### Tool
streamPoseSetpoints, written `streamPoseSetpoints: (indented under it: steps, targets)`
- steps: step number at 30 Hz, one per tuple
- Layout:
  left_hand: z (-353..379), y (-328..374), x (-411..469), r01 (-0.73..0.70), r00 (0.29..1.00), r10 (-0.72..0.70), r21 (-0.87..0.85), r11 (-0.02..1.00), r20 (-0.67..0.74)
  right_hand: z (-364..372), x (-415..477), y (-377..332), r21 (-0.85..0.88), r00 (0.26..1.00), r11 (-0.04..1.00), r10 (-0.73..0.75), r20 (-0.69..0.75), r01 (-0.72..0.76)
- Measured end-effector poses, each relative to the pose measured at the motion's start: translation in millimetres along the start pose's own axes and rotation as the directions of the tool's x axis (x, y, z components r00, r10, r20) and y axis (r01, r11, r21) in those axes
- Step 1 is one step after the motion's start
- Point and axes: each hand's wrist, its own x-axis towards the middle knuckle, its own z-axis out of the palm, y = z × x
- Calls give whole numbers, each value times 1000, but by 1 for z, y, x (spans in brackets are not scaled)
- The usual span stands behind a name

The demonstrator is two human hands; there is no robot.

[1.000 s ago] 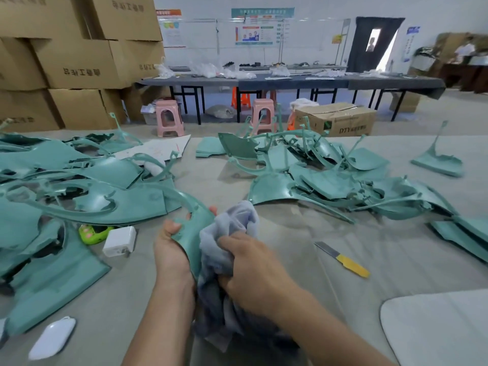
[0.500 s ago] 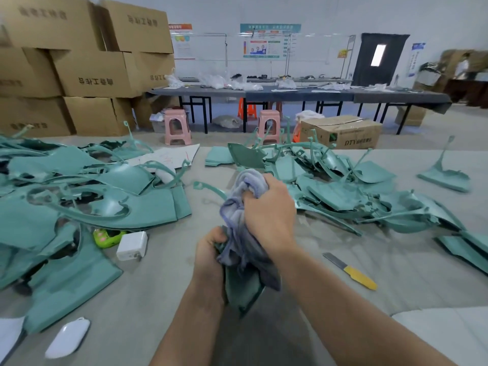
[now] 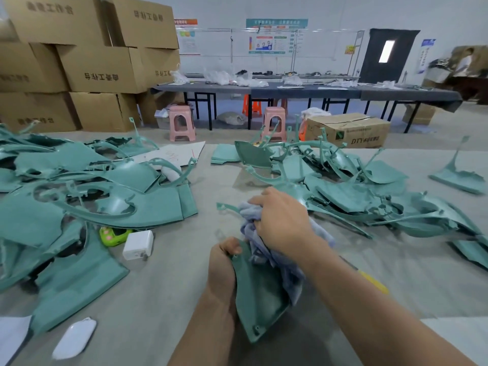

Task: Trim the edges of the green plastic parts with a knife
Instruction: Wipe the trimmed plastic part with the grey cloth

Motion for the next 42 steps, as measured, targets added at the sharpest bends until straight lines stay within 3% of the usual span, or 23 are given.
streamPoseSetpoints:
  steps: [3, 5, 12, 15, 17, 18, 21, 24, 28, 34, 36, 39, 42]
  targets:
    - [-4, 5, 5, -14, 995, 18, 36, 999, -103, 3, -28, 5, 97, 987, 993, 82, -137, -69]
    - [-7, 7, 3, 5, 999, -5, 0, 1000, -47, 5, -45, 8, 157, 983, 985, 99, -153, -75]
    - [-14, 19, 3, -3, 1000, 3, -20, 1000, -14, -20, -78, 27, 155, 990, 987, 24, 136, -45]
    - [-10, 19, 3, -20, 999, 22, 79, 997, -23, -43, -44, 32, 127, 997, 990, 62, -47, -56]
    - [-6, 16, -1, 9, 991, -26, 123, 992, 134, -45, -14, 27, 155, 974, 984, 117, -193, -87]
    - [-7, 16, -1, 19, 988, -40, 148, 989, 146, -42, -1, 23, 175, 967, 978, 147, -210, -111]
    - [-15, 14, -2, 38, 999, -44, 218, 975, 25, -25, 29, 18, 150, 983, 974, 179, -42, -171]
    - [-14, 15, 1, -27, 986, 79, 331, 943, -145, -12, 35, 25, 45, 971, 989, 129, 203, -141]
    - [-7, 20, 3, 28, 992, -12, 118, 993, -129, -6, 4, 23, 138, 965, 982, 89, 248, -126]
    - [-12, 20, 6, -32, 980, 27, -22, 999, -198, 0, -82, 4, 69, 998, 996, 58, 14, -59]
    - [-13, 20, 3, -24, 986, 16, -45, 999, -164, 5, -111, -8, 19, 999, 1000, 4, -33, -3]
    - [-18, 21, -1, -127, 983, 114, -91, 988, -141, 5, -144, -22, 69, 997, 996, -51, -59, 55]
    - [-11, 23, -5, -250, 965, 237, -119, 961, -113, -1, -158, -17, 34, 999, 999, -11, 32, 10]
